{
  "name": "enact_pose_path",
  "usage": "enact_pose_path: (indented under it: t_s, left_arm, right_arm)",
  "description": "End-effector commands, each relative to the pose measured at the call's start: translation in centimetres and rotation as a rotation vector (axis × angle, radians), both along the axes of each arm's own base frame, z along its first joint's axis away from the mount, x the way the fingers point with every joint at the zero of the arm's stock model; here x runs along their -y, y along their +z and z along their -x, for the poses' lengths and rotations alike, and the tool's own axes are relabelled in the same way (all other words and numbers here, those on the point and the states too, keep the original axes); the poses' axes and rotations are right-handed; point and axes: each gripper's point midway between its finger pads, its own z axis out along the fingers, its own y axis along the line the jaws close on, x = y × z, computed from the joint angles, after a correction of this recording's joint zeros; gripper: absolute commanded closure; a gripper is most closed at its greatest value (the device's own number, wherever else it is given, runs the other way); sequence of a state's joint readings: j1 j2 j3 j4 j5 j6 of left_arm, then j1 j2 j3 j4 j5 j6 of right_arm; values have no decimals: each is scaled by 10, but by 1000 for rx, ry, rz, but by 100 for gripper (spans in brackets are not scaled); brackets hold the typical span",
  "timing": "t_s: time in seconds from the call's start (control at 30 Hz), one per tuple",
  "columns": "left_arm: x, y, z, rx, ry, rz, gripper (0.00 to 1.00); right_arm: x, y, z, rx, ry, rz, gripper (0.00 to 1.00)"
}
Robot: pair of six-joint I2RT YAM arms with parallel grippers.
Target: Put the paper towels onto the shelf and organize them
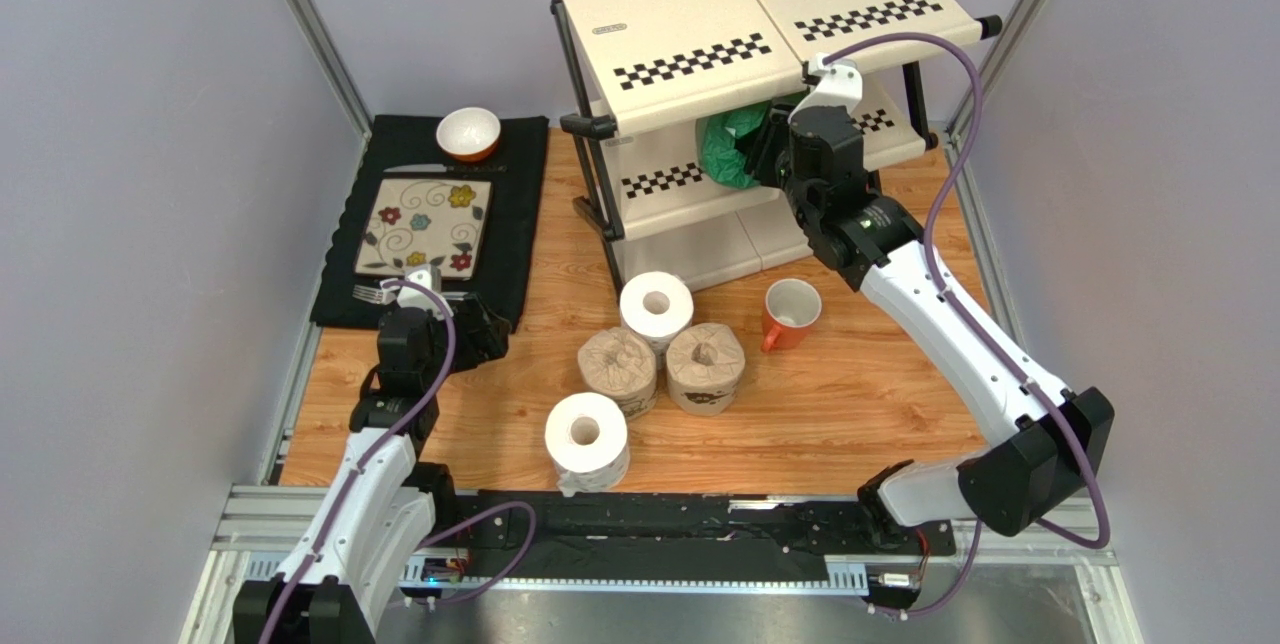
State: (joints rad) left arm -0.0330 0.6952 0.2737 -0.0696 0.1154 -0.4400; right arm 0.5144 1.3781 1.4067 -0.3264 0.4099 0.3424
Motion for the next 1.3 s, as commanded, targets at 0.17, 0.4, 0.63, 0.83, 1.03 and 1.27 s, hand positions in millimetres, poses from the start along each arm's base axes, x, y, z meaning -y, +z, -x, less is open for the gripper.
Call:
enact_pose_path:
  t_s: [0.17, 0.4, 0.63, 0.83, 1.03, 1.27]
  left_arm:
    - [2, 16, -8, 52, -9, 12, 7]
    - [2, 15, -8, 50, -7, 13, 7]
    - [2, 16, -8, 52, -11, 13, 7]
    - [2, 16, -8, 50, -11, 13, 7]
    - [2, 16, -7, 52, -11, 13, 7]
    - [2, 16, -7, 47, -10, 14, 7]
  right_arm:
    - [1, 20, -10, 71, -19, -34, 50]
    - [-1, 20, -11, 69, -9, -43, 41]
    - [2, 39, 4, 111, 13, -76, 37]
    - [8, 58, 27, 154, 39, -128, 35]
    - [23, 55, 62, 146, 54, -148, 36]
    - [10, -14, 120, -46, 212, -178, 34]
